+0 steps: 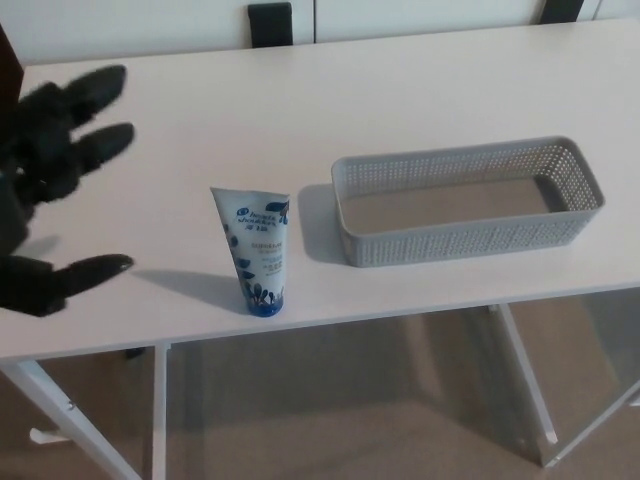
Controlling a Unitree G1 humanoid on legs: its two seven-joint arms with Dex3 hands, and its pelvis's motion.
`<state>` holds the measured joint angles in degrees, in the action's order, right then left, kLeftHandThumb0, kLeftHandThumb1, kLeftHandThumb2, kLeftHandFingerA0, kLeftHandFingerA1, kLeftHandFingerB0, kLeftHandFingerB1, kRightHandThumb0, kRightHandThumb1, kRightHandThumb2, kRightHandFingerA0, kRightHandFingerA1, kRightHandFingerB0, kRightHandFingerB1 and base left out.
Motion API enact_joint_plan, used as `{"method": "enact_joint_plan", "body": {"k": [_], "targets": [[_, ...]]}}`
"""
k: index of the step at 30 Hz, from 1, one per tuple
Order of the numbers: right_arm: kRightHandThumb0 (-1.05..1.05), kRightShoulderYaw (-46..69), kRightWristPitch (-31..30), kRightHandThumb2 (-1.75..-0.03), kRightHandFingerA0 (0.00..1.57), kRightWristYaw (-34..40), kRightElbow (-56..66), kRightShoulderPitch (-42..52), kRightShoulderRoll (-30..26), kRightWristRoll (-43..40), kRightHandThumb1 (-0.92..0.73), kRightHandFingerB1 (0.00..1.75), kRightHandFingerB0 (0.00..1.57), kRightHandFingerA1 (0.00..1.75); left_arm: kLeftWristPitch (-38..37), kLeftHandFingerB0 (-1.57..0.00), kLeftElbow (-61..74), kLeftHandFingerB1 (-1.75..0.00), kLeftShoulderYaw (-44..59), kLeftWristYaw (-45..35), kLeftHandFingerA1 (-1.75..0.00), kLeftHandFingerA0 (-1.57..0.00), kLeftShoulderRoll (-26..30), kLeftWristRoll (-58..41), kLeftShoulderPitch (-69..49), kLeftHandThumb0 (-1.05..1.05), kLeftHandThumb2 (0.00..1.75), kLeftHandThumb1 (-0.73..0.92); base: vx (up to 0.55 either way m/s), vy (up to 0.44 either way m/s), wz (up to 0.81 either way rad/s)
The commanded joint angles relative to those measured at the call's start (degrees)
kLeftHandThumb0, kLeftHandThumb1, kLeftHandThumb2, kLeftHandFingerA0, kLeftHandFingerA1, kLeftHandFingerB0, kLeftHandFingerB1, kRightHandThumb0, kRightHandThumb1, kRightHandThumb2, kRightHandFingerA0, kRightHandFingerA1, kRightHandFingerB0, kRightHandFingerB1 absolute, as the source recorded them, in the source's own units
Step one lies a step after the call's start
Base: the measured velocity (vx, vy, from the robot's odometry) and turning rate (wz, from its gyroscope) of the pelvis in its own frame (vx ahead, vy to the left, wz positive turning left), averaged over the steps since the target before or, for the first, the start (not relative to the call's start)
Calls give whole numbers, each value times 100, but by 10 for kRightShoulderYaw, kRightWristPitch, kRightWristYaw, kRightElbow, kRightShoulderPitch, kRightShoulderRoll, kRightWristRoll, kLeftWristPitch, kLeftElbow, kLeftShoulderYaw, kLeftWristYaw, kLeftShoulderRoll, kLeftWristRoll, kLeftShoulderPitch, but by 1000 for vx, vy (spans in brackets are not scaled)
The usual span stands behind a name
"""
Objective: The robot walks towards a table in front, picks a shampoo with left hand and puts it in a small grey container
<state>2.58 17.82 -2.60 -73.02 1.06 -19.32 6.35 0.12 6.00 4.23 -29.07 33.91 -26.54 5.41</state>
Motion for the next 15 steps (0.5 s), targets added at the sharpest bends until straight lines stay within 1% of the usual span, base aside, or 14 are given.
{"method": "enact_joint_plan", "body": {"k": [1,2,3,5,6,8,9,10,13,14,15], "targets": [[-26,-1,-9,-58,71,10,-7,-7,-13,8,-64,40,53,48,52,0,-13,-14,-24,5,-27,-4,-5,46,13,-43,52,39,0,0,0],[-25,-3,-9,-59,70,8,-4,-6,-14,9,-65,40,51,48,50,0,-19,-14,-31,3,-28,-4,-12,51,12,-47,53,41,0,0,0],[-26,-3,-8,-59,70,8,-4,-7,-14,9,-64,40,52,47,47,0,-22,-11,-34,3,-29,-5,-14,56,12,-47,68,33,0,0,0],[-25,-4,-9,-59,69,9,-4,-10,-14,10,-64,40,52,47,41,0,-30,-11,-38,5,-31,-5,-20,66,16,-45,67,33,0,0,0],[-25,-2,-12,-59,72,10,-7,-12,-13,8,-64,40,54,48,34,-1,-37,-11,-42,6,-32,-4,-26,76,17,-47,69,33,0,0,0],[-26,0,-15,-58,72,10,-9,-16,-12,7,-64,40,54,48,27,0,-47,-11,-49,8,-32,-5,-34,91,22,-47,68,33,0,0,0],[-27,3,-15,-58,71,8,-8,-16,-12,5,-63,40,53,48,29,0,-47,-15,-53,7,-28,-7,-38,94,23,-45,52,40,0,0,0],[-26,4,-15,-58,71,7,-8,-15,-12,4,-63,40,54,47,33,-2,-46,-13,-56,6,-32,-3,-41,97,24,-46,69,32,0,0,0],[-27,1,-15,-58,70,7,-7,-18,-13,8,-63,40,53,47,38,-2,-43,-13,-58,4,-31,-3,-45,102,27,-46,69,32,0,0,0],[-26,2,-15,-58,71,7,-6,-18,-12,7,-63,40,54,48,37,0,-45,-15,-61,-2,-28,-6,-48,104,28,-44,53,42,0,0,0],[-27,2,-15,-58,74,8,-6,-18,-11,7,-63,41,55,49,33,0,-45,-14,-66,-4,-29,-7,-51,108,28,-47,53,43,0,0,0]]}}
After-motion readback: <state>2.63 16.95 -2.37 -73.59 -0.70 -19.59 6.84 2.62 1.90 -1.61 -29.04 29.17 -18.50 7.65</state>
